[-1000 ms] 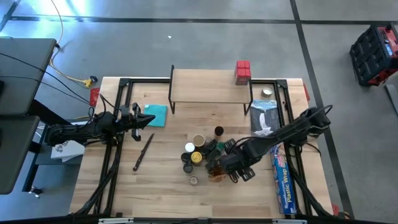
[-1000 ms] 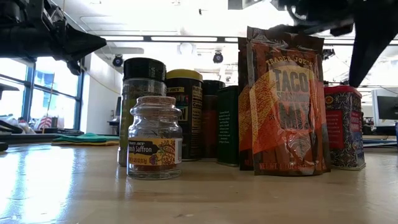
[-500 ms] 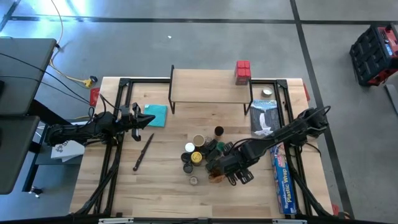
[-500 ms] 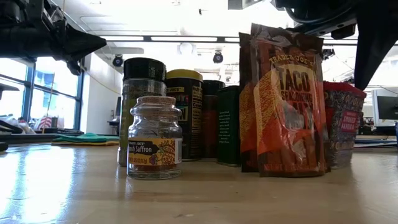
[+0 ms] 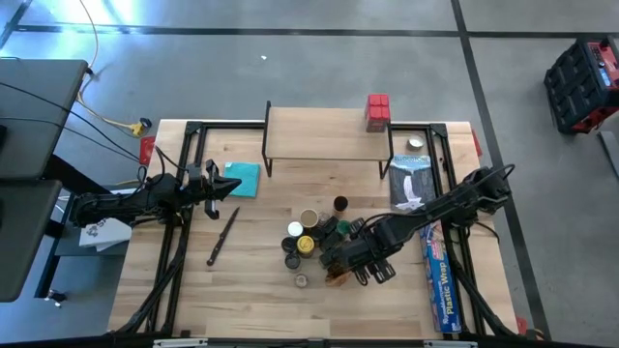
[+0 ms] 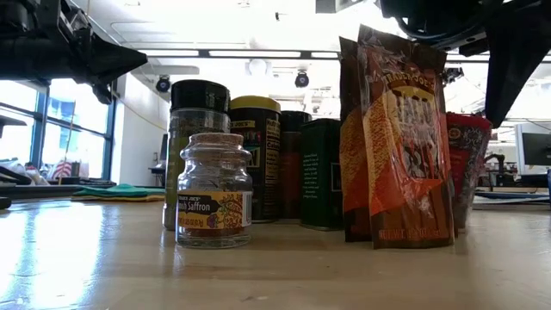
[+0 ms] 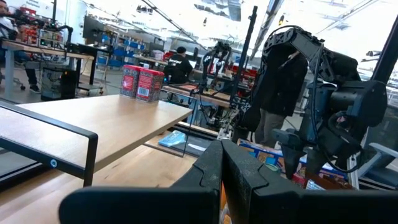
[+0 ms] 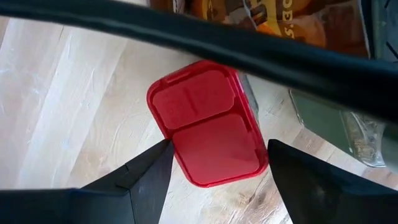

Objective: Shelf spices
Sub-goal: Put the red seasoning can on the shelf

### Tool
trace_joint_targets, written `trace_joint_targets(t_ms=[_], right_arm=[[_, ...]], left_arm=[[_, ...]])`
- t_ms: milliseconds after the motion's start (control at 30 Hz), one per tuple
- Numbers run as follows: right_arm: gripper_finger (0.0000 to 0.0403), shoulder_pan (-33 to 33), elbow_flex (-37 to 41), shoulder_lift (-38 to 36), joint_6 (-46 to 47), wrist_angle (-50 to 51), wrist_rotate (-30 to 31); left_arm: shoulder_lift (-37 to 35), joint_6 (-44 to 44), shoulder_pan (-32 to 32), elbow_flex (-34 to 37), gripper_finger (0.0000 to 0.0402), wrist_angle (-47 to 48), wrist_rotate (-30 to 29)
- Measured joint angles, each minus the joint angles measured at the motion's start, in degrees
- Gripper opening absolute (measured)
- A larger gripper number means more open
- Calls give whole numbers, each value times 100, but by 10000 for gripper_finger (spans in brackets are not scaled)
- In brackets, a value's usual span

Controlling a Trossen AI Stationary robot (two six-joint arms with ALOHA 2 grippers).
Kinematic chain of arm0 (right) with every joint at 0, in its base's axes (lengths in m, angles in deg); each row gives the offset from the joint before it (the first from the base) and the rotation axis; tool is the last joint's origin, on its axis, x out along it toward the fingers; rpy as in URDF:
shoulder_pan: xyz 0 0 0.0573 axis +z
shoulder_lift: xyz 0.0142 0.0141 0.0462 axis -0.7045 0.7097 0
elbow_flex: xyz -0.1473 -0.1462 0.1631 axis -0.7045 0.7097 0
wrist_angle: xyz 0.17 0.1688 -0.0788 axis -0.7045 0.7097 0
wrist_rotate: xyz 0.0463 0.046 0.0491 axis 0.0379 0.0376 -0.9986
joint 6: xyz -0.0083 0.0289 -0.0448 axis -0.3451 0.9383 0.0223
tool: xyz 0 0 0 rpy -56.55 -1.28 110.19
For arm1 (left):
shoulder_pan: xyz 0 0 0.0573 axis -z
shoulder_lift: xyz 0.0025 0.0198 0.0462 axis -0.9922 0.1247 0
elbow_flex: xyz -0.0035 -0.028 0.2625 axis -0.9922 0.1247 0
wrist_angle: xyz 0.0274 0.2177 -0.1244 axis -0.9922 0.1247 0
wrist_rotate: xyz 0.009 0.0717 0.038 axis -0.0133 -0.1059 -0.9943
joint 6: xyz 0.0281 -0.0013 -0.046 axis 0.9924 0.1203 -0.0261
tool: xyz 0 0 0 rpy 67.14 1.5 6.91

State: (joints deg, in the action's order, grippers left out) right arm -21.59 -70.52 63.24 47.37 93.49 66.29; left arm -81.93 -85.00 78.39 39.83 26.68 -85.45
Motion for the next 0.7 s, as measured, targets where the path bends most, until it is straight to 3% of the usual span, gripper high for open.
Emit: trace_joint_targets(t_ms=[333, 533, 700], right_arm=[[256, -157, 0, -138, -143, -11, -42], [256, -141, 0, -138, -114, -291, -639], [256, -44, 0, -85, -102, -495, -412]], left_arm=[[-2, 2, -1, 0, 1, -9, 1], [0, 0, -2, 0, 1, -11, 0], [-1, -2, 0, 0, 1, -9, 0]])
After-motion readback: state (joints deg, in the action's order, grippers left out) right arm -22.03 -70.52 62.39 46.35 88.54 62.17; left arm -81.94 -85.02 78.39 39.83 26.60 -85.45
